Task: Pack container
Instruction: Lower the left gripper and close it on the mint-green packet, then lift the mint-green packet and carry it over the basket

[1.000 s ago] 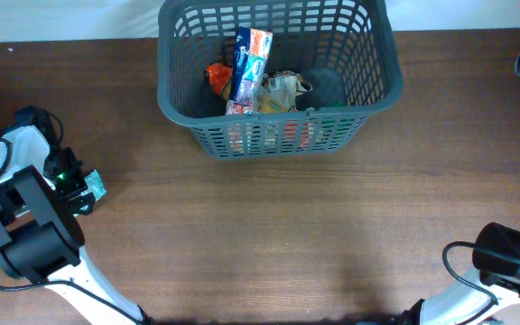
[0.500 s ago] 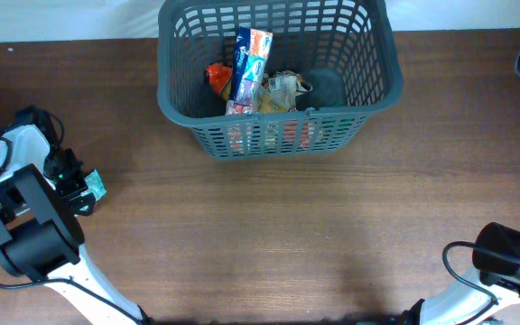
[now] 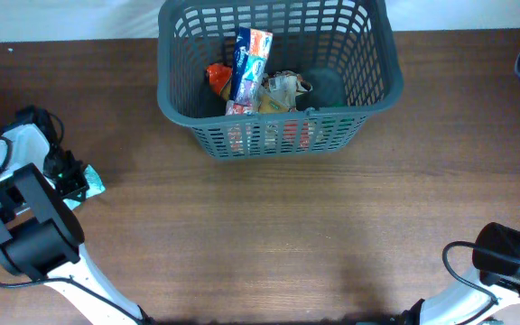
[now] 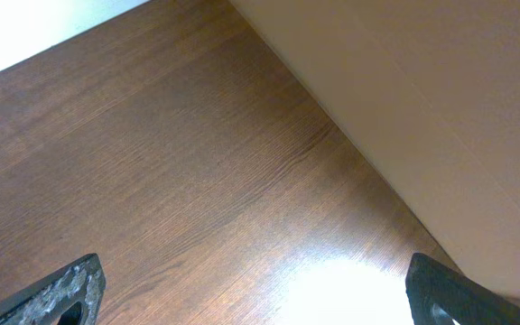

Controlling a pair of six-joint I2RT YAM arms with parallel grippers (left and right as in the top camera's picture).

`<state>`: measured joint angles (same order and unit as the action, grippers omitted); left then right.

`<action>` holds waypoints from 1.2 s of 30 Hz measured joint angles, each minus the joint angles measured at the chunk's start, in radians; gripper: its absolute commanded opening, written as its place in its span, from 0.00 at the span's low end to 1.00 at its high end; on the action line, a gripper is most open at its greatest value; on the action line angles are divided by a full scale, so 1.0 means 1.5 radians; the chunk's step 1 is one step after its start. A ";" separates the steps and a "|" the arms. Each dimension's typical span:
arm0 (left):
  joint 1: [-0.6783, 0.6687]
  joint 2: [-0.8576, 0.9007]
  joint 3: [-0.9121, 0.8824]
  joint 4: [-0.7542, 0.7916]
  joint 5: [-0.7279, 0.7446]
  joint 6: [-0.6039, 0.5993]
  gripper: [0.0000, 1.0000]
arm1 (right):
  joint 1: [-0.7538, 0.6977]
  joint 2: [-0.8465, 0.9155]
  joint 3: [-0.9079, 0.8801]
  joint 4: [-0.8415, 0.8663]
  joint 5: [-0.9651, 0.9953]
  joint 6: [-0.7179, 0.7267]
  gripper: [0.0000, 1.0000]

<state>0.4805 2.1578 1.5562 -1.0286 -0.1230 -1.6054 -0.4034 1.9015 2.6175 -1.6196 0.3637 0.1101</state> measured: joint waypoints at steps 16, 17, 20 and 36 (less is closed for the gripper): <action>-0.004 0.008 0.077 0.001 0.055 0.244 0.02 | 0.000 0.000 0.000 0.000 0.000 -0.001 0.99; -0.006 0.006 0.103 -0.001 0.058 0.273 0.02 | 0.000 0.000 0.000 0.000 0.000 0.000 0.99; -0.017 -0.005 0.185 0.000 0.071 0.349 0.02 | 0.000 0.000 0.000 0.000 0.000 0.000 0.99; -0.376 -0.207 0.642 0.201 0.201 0.645 0.02 | 0.000 0.000 0.000 0.000 0.000 0.000 0.99</action>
<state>-0.0834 1.8481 2.5187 -0.7265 0.1783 -0.6384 -0.4034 1.9015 2.6175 -1.6196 0.3637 0.1097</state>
